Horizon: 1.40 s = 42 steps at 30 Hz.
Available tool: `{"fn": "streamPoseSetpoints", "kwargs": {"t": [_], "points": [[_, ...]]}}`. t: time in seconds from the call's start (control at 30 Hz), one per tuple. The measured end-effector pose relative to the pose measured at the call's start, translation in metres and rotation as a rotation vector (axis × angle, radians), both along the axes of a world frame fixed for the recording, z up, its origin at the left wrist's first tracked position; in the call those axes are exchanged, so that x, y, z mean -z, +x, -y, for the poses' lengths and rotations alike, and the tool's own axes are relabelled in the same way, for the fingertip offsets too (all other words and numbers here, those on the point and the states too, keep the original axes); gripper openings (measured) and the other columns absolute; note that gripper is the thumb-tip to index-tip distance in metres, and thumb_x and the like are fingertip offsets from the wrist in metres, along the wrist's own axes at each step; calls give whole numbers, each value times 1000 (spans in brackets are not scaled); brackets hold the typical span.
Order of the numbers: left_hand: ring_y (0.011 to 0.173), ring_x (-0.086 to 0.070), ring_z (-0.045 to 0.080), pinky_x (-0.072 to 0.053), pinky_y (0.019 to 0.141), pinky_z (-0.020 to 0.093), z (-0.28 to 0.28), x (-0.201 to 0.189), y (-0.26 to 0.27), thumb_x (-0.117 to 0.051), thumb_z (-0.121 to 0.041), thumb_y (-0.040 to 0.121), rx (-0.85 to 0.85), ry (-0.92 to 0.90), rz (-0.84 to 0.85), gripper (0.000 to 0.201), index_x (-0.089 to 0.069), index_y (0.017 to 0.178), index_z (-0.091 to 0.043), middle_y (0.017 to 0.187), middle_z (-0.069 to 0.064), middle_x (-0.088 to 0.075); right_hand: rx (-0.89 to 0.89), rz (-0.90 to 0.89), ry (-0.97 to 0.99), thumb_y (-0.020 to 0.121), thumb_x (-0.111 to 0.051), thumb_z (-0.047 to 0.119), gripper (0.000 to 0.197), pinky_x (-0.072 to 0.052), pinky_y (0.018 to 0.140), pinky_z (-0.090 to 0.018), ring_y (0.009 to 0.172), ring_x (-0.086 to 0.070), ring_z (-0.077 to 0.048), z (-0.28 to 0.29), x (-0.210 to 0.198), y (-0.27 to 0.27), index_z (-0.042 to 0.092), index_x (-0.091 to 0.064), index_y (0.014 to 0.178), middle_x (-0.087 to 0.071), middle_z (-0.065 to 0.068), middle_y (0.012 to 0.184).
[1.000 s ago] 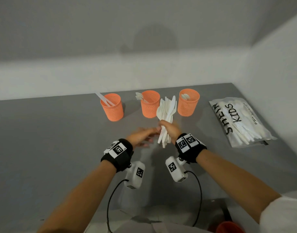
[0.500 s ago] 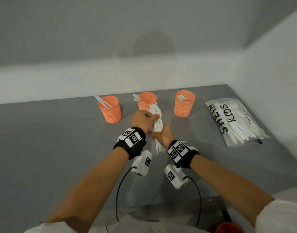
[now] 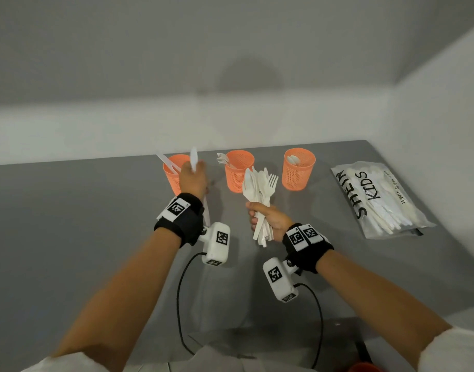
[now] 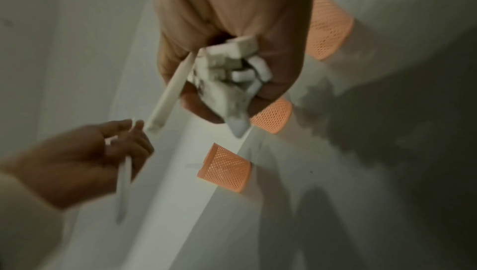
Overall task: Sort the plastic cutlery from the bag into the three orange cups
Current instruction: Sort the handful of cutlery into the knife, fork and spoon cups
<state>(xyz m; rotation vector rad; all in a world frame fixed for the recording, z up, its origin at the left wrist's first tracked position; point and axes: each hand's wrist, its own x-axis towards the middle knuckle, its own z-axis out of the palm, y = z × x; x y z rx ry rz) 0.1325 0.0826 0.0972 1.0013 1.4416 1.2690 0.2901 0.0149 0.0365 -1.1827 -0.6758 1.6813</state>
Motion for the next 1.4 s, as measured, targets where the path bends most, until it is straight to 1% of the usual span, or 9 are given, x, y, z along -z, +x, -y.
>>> {"fn": "streamPoseSetpoints", "kwargs": {"t": [0.17, 0.3, 0.57, 0.7, 0.83, 1.0, 1.13, 1.27, 1.4], "points": [[34, -25, 4, -21, 34, 13, 24, 17, 5, -61, -38, 86, 372, -174, 2, 27, -55, 94, -13, 73, 2, -52, -154, -103, -24, 94, -48, 12, 16, -45, 43, -17, 40, -49, -5, 4, -15, -7, 19, -51, 80, -49, 7, 46], [42, -42, 11, -20, 32, 14, 37, 22, 15, -62, -54, 76, 687, -132, 17, 44, -60, 93, -14, 73, 14, -54, -313, -26, -38, 94, -48, 12, 16, -47, 45, -18, 40, -50, -3, 6, -20, -16, 14, -52, 78, -49, 8, 44], [45, -49, 9, -32, 42, 17, 37, 19, 23, -68, -15, 78, 654, -145, 32, 10, -58, 75, -13, 56, -1, -57, -626, 118, -30, 92, -44, -5, 24, -54, 54, -24, 46, -55, -9, 7, -29, -7, 10, -47, 74, -54, 2, 48], [42, -44, 8, -26, 38, 17, 38, 18, 26, -71, -25, 71, 695, -185, 31, 19, -68, 81, -10, 70, 5, -63, -690, 133, -58, 84, -53, -4, 13, -57, 62, -29, 53, -62, -11, 1, -33, -2, 9, -54, 81, -58, -1, 59], [30, -37, 7, -27, 33, 14, 41, 11, 36, -64, -11, 79, 640, -222, 55, 8, -66, 72, -8, 54, 1, -60, -666, 109, -81, 73, -59, 1, 22, -57, 72, -27, 69, -67, -11, -5, -29, 1, 10, -60, 93, -65, -2, 78], [56, -58, 21, -45, 46, 18, 30, 9, 53, -65, -2, 72, 203, -151, -27, 6, -60, 75, -1, 68, 10, -62, -429, 365, 33, 83, -57, -7, 13, -55, 63, -23, 61, -65, -13, -5, -35, -6, 5, -60, 87, -69, -7, 71], [89, -66, 30, -56, 78, 38, 25, 12, 61, -75, -18, 65, 119, -135, -54, 51, -58, 110, 0, 102, 16, -68, -142, 632, 221, 82, -51, -14, 20, -48, 43, -14, 56, -53, -16, -4, -33, -23, -6, -58, 98, -61, -26, 84], [93, -65, 27, -53, 72, 35, 27, -2, 54, -62, -68, 61, 281, -145, -85, 84, -55, 116, -4, 105, 11, -66, -98, 279, 51, 85, -42, -4, 16, -43, 41, -22, 40, -43, -15, -6, -24, -19, 9, -50, 83, -45, -4, 51], [65, -50, 12, -28, 52, 24, 19, 3, 24, -43, -39, 92, 202, -243, 35, 29, -56, 82, -16, 79, -3, -55, -158, 48, -84, 94, -46, 20, 9, -35, 36, -17, 33, -35, -7, -7, -22, -2, 18, -46, 86, -41, 6, 42]]}}
